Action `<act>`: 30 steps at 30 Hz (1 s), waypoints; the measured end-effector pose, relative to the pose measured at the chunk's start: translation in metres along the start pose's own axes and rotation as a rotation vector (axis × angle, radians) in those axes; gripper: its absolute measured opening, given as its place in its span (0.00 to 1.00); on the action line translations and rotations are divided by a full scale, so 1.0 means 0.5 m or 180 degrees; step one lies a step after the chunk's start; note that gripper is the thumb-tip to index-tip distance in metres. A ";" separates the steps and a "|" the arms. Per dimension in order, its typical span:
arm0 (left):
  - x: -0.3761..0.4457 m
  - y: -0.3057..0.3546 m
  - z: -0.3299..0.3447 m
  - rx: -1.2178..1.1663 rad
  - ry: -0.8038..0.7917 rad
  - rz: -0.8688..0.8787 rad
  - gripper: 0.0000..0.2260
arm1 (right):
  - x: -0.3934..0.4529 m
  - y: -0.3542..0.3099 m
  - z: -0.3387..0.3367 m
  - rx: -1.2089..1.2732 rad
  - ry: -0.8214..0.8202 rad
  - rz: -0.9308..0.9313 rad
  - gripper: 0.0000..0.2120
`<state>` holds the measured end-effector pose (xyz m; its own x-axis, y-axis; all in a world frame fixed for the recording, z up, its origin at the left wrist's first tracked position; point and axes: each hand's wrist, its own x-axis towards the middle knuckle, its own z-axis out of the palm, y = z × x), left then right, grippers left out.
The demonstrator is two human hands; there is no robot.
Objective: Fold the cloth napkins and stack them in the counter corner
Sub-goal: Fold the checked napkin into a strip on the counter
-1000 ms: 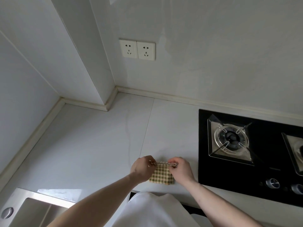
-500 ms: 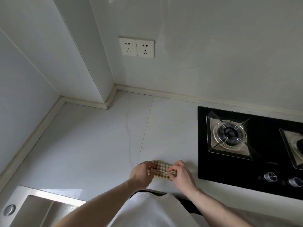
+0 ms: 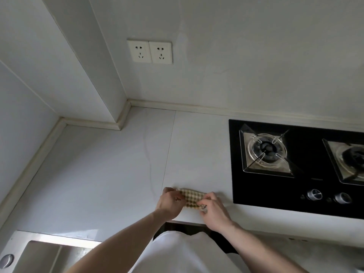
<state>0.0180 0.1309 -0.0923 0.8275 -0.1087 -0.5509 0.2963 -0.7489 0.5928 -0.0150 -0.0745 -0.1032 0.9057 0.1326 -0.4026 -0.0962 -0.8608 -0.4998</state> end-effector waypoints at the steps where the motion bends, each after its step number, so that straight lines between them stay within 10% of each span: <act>1: 0.000 0.004 0.001 -0.0120 -0.0032 0.0014 0.06 | -0.006 0.000 -0.002 -0.0050 -0.0026 0.0023 0.13; 10: -0.033 0.038 0.012 -0.0907 0.0213 0.0149 0.03 | -0.046 0.001 -0.038 0.1037 -0.0116 0.0243 0.03; 20: -0.114 0.246 0.029 -0.1588 -0.0106 0.0751 0.03 | -0.181 0.092 -0.196 0.2873 -0.0038 0.0512 0.16; 30: -0.169 0.563 0.266 -0.1210 -0.0725 0.1408 0.06 | -0.423 0.382 -0.343 0.3363 0.1283 0.1133 0.09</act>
<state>-0.0319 -0.1579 0.0431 0.8006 -0.5232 -0.2920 0.1325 -0.3206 0.9379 -0.1539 -0.3512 0.0181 0.8056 -0.3594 -0.4709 -0.4910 0.0397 -0.8703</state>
